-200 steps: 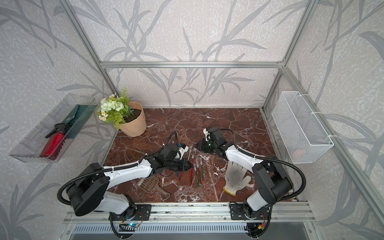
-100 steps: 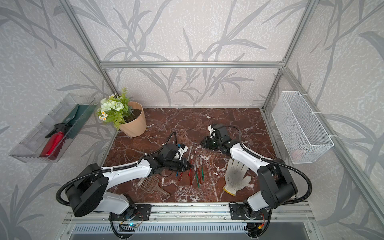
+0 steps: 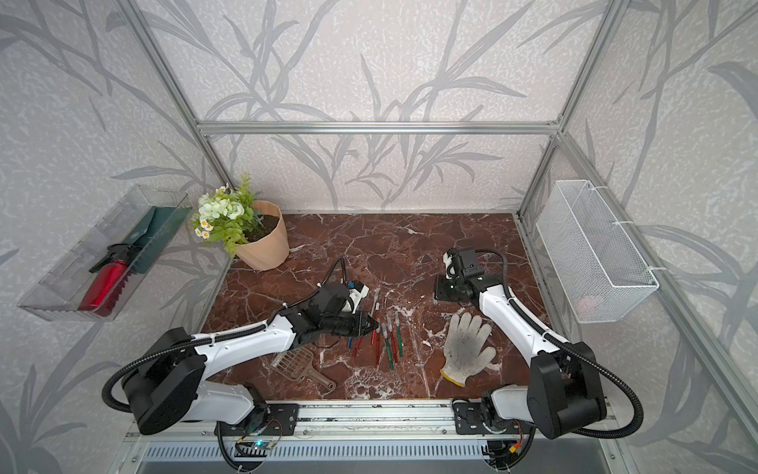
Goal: Remove protective caps from carving knives
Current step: Place the protective sleeve at the center of the board.
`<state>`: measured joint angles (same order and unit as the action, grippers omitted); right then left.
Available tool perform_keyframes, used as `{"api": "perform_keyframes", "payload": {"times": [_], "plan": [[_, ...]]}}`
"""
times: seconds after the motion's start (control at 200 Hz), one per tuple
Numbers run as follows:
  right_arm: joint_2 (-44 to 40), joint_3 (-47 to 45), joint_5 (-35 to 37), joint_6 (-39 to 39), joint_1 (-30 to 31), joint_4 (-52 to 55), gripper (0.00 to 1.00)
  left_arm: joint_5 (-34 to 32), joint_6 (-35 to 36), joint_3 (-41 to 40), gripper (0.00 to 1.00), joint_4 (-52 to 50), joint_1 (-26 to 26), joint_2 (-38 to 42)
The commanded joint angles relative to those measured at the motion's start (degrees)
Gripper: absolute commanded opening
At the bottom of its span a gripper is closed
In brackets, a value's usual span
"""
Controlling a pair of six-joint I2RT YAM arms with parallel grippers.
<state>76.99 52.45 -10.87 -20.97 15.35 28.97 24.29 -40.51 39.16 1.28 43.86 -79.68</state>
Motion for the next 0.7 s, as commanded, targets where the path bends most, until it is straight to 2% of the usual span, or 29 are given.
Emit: {"api": "perform_keyframes", "payload": {"times": [0.0,0.325,0.695], "plan": [[1.9,2.1,5.2,4.9,-0.2,6.5,0.13,-1.5,0.9,-0.1,0.04,-0.3,0.2,2.0],[9.0,7.6,10.3,8.0,-0.2,10.4,0.13,-4.5,1.9,-0.5,0.04,-2.8,0.2,3.5],[15.6,11.8,10.8,9.4,-0.2,10.6,0.13,-4.9,1.7,-0.6,0.04,-2.5,0.1,2.9]]}}
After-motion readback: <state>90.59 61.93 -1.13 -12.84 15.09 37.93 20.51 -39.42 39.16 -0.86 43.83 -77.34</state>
